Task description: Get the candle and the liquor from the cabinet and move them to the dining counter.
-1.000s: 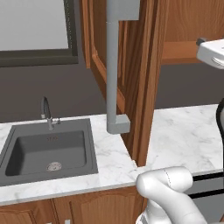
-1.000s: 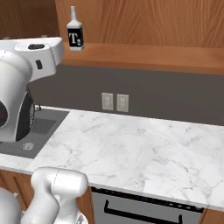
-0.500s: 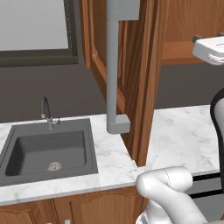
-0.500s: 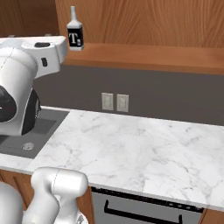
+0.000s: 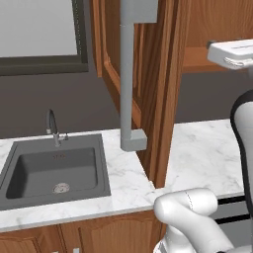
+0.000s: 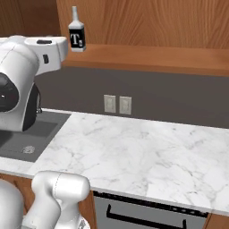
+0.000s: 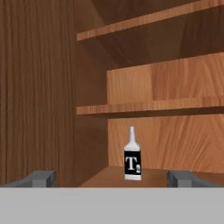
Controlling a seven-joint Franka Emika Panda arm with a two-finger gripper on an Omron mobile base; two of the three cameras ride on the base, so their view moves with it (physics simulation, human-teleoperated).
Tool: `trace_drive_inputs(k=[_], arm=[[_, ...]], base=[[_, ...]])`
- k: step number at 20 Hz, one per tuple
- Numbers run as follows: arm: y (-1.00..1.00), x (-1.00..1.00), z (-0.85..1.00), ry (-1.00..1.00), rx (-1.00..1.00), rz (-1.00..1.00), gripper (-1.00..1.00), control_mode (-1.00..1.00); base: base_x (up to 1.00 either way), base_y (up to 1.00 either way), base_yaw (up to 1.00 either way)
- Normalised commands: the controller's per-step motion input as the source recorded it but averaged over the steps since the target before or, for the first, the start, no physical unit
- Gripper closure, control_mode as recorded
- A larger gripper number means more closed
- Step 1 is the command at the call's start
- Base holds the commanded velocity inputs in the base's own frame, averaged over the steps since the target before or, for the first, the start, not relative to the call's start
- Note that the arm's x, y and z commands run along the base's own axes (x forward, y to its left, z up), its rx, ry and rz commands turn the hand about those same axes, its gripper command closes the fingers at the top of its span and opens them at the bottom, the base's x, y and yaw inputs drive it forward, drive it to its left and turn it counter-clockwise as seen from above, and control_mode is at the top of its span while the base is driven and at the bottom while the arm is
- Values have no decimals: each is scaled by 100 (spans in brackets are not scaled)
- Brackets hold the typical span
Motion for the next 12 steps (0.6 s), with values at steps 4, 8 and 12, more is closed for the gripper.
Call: trace_drive_inputs(k=[4, 8, 12], arm=[[7, 21, -1, 8, -5, 2, -100, -100], [0, 27, 0, 2, -1, 0, -100, -100], [-7, 21, 0, 0, 0, 0, -100, -100]], base=[[0, 0, 0], [0, 0, 0], [0, 0, 0]])
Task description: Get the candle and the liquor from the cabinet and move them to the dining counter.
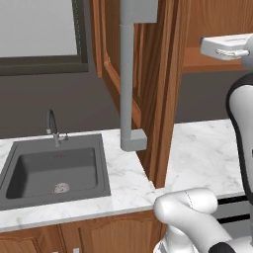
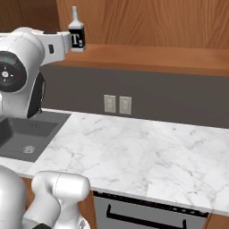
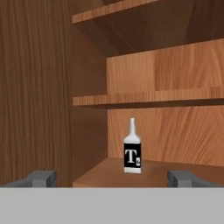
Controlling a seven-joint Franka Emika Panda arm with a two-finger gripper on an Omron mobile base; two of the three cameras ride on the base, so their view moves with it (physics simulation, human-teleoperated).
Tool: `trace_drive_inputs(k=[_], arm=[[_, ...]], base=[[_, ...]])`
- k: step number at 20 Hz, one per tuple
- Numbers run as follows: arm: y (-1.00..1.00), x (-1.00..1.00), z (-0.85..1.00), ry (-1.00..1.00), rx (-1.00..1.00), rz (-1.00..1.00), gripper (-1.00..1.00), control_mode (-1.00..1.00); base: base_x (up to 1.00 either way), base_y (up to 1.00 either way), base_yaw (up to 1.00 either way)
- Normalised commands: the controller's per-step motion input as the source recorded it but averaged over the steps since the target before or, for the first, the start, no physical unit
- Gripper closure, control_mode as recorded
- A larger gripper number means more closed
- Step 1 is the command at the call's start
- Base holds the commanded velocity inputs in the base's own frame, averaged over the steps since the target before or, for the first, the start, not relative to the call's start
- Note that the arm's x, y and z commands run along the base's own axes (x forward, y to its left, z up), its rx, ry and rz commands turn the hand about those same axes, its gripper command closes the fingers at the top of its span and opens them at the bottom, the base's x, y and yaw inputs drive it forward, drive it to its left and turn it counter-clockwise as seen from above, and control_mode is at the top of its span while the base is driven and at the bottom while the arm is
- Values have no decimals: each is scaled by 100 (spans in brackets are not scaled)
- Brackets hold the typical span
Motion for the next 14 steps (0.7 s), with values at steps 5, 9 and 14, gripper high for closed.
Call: trace_drive_inputs(k=[5, 9, 14], arm=[[-15, 28, 0, 0, 0, 0, -100, -100], [-5, 35, -1, 0, -1, 0, -100, -100], [-5, 32, -7, 0, -1, 0, -100, -100]], base=[[0, 0, 0], [0, 0, 0], [0, 0, 0]])
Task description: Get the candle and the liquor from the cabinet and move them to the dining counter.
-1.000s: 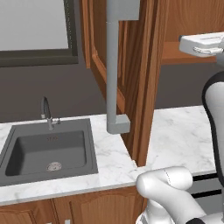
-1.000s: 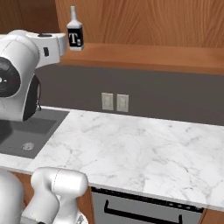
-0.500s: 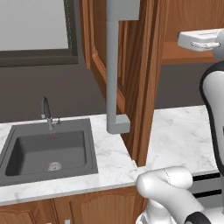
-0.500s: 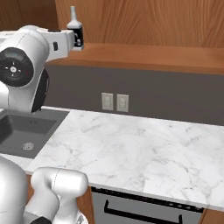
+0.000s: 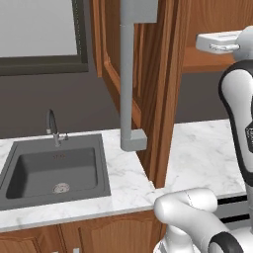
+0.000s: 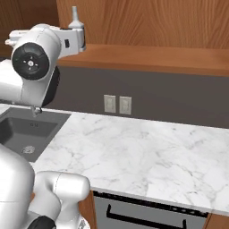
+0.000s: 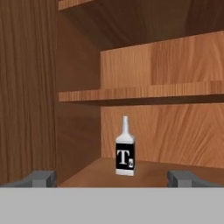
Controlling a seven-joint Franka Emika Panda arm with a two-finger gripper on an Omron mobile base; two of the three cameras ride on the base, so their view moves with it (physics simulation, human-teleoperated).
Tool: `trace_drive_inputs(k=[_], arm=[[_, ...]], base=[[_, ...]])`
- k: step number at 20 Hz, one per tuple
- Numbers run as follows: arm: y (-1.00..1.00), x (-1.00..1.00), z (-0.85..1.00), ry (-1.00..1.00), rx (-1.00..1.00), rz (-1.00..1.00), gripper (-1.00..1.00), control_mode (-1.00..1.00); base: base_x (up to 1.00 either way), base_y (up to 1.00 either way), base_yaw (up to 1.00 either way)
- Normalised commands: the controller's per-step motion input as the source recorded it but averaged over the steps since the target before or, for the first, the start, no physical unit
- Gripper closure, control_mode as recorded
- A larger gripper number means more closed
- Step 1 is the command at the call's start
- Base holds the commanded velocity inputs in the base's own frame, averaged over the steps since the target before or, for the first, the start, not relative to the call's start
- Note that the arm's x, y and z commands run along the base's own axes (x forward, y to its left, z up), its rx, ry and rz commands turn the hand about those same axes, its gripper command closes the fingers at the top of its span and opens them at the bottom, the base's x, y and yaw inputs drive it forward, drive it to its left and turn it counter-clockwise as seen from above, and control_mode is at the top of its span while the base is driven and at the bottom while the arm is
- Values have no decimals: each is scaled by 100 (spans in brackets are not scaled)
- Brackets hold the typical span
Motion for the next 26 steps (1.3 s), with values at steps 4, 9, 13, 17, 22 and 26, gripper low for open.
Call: trace_drive_inputs(k=[4, 9, 13, 17, 22, 26], arm=[[-2, 39, -7, 0, -1, 0, -100, -100], [-2, 41, 0, 1, 0, 0, -100, -100], [0, 37, 0, 1, 0, 0, -100, -100], [8, 31, 0, 0, 0, 0, -100, -100], [11, 25, -1, 0, -2, 0, -100, -100], [3, 26, 0, 0, -1, 0, -100, -100]], base=[[0, 0, 0], [0, 0, 0], [0, 0, 0], [0, 0, 0], [0, 0, 0], [0, 0, 0]])
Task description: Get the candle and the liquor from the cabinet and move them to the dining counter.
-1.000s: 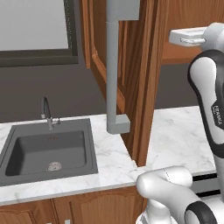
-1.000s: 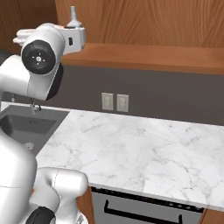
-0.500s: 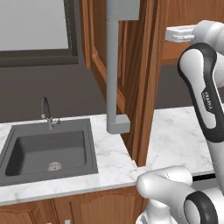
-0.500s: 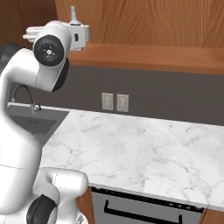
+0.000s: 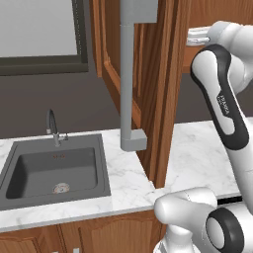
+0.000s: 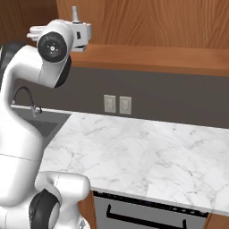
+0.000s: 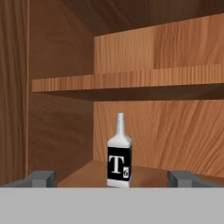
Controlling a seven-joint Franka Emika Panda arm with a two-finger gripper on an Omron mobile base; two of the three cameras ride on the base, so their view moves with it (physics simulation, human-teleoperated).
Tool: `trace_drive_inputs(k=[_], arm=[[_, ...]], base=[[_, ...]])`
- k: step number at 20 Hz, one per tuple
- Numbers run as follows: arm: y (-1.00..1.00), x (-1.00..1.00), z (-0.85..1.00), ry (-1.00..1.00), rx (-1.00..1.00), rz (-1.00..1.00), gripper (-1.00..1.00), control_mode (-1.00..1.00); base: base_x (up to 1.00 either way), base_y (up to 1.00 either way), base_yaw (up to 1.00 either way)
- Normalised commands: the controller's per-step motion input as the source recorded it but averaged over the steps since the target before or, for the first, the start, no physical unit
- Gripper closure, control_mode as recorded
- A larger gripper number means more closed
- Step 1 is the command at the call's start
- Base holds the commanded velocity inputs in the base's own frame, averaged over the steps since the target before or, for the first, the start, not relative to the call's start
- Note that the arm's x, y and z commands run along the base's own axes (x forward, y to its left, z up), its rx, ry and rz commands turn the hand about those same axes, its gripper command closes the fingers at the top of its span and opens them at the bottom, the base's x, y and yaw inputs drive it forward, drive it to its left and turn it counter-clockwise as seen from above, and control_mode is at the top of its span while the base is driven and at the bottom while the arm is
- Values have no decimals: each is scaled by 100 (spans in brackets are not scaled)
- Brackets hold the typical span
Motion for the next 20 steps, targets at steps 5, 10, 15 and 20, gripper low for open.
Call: trace_drive_inputs(k=[5, 10, 15, 20], arm=[[1, 19, 0, 0, -1, 0, -100, -100], [2, 27, 0, 0, 0, 0, -100, -100], [0, 22, 0, 0, 0, 0, -100, -100], [0, 30, 0, 0, 0, 0, -100, -100]], base=[[0, 0, 0], [0, 0, 0], [0, 0, 0], [0, 0, 0]])
